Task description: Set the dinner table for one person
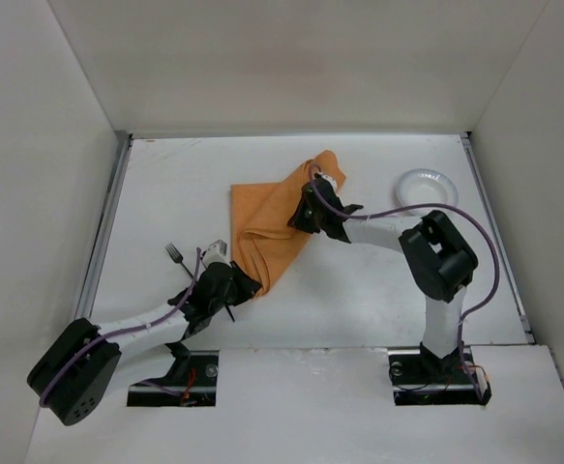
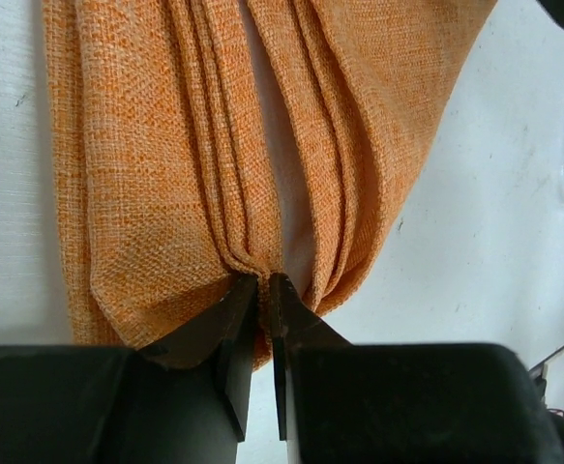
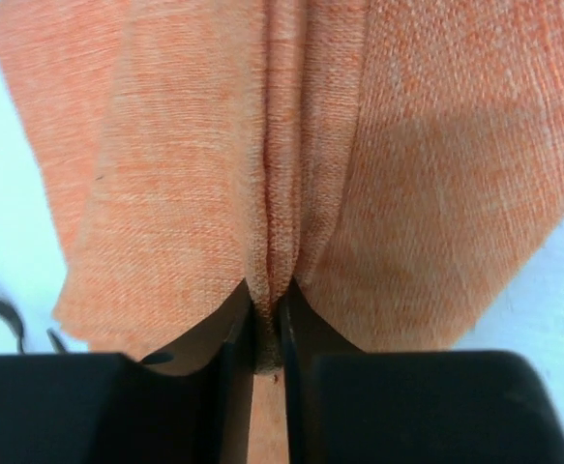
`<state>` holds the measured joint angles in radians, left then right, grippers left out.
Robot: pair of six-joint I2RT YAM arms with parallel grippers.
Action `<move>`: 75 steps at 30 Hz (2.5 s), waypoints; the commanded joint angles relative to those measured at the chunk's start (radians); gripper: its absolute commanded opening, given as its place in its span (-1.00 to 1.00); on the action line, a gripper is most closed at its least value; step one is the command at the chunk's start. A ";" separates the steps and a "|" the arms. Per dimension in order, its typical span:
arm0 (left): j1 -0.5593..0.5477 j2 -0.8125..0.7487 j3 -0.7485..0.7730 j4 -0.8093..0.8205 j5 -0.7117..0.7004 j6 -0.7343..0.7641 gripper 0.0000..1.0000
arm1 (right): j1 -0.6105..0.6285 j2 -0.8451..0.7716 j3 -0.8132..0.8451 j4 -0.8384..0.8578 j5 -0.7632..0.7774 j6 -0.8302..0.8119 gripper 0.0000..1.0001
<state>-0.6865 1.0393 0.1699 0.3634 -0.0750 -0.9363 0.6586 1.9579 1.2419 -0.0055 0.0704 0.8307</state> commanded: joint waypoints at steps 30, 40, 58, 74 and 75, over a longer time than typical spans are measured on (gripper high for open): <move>0.130 -0.185 0.057 -0.276 -0.098 0.005 -0.26 | -0.316 -1.274 -0.691 -0.289 0.083 -0.073 -0.72; 0.140 -0.286 0.114 -0.383 -0.230 0.017 -0.23 | -0.242 -1.352 -0.720 -0.450 0.252 -0.005 0.26; -0.006 0.258 0.281 -0.035 -0.141 -0.097 -0.28 | -0.015 -0.731 -0.659 -0.019 0.180 -0.002 -0.44; 0.278 0.146 0.108 -0.089 -0.100 -0.082 -0.29 | 0.039 -0.364 -0.504 0.121 0.083 0.008 -0.42; 0.287 0.154 0.115 -0.086 -0.097 -0.085 -0.28 | 0.039 -0.347 -0.492 0.128 0.080 0.007 -0.42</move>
<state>-0.4305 1.1675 0.2855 0.3340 -0.1783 -1.0477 0.6857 1.5654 0.7074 0.0612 0.1928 0.8349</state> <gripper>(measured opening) 0.353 0.290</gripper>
